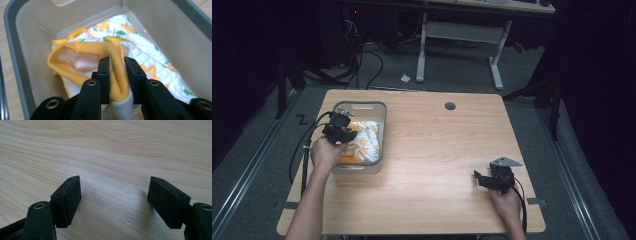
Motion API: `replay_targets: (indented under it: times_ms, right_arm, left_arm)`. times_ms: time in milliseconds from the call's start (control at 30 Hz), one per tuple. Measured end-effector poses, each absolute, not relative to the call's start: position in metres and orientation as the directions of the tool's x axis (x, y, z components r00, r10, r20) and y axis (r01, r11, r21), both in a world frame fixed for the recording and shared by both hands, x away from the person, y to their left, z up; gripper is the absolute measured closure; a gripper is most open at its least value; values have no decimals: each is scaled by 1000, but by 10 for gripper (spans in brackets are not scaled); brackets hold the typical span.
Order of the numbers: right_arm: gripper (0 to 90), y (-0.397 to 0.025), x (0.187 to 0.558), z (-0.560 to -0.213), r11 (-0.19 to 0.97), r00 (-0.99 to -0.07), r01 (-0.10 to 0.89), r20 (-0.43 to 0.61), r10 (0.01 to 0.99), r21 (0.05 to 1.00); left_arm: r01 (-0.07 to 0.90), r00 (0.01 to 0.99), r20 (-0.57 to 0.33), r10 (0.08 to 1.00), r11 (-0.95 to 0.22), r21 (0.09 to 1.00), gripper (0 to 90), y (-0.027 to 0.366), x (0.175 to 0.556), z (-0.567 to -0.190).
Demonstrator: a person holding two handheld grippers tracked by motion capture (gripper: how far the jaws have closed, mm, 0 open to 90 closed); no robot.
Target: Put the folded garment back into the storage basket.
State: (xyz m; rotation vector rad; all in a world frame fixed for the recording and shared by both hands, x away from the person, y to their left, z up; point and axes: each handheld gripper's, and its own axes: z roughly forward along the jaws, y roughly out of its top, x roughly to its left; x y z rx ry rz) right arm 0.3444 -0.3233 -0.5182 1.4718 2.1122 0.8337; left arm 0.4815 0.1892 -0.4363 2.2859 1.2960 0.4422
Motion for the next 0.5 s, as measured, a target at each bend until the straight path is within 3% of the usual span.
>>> replay_targets:
  times_ms: [500]
  right_arm:
    - [271,-323,344,-518,256,-343,679,-11,939,688]
  left_arm:
    - [838,416,23,909,-393,378,722,201,471,-461]
